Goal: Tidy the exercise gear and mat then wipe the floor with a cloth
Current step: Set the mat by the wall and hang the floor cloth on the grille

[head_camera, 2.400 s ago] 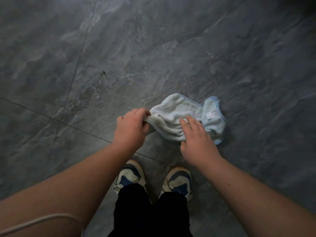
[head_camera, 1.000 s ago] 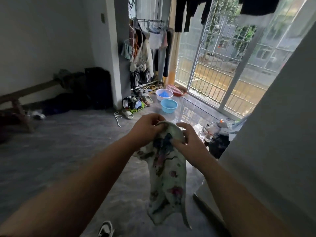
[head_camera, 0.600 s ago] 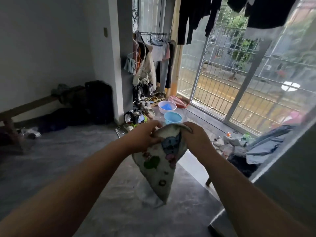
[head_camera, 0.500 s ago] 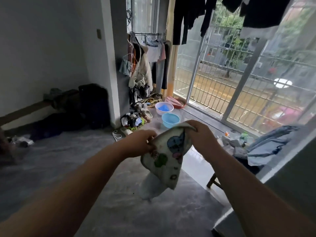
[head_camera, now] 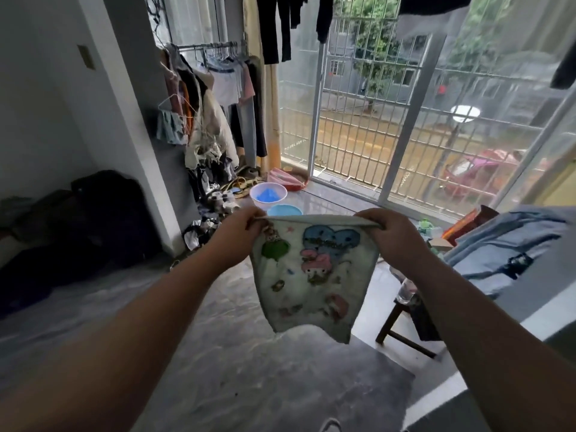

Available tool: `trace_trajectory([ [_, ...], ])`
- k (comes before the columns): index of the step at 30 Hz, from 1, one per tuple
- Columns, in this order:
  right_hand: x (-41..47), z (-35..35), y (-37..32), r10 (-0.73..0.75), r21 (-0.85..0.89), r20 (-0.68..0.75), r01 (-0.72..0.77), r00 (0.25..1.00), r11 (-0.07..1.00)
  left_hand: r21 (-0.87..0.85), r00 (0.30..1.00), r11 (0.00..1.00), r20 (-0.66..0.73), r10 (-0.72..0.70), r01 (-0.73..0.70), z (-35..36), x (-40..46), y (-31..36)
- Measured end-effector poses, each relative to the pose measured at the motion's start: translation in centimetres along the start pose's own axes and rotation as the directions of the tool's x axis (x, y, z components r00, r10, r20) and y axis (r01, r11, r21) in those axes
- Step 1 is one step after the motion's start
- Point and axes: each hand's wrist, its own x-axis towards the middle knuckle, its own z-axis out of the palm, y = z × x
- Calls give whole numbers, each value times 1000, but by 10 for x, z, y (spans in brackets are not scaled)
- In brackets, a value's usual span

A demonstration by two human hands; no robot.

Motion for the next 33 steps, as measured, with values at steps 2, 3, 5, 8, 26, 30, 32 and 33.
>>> trace_trajectory([
  [2,34,-8,26,38,19,-42,-38,998,999,-32,999,999,-44,3,-4,13,47,6],
  [3,52,-13,38,36,19,-64,-35,997,999,-33,998,999,-66,13,-15,20,72,10],
  [5,90,-25,61,23,64,-108,-16,994,998,-81,996,995,-79,50,-56,36,122,19],
  [8,156,-45,89,10,93,-155,4,988,996,-107,995,990,-63,80,-86,56,201,29],
  [26,583,-53,203,-41,-56,-95,35,995,998,-73,990,995,-124,59,-68,95,633,-32],
  [30,692,-48,236,34,-14,-96,-36,995,999,-104,991,988,-83,107,-115,102,758,-55],
  [32,742,-49,252,82,24,-125,-79,989,997,-126,990,982,-45,134,-139,102,821,-57],
  [33,765,-49,259,90,33,-144,-86,986,996,-130,988,980,-17,150,-151,104,851,-55],
])
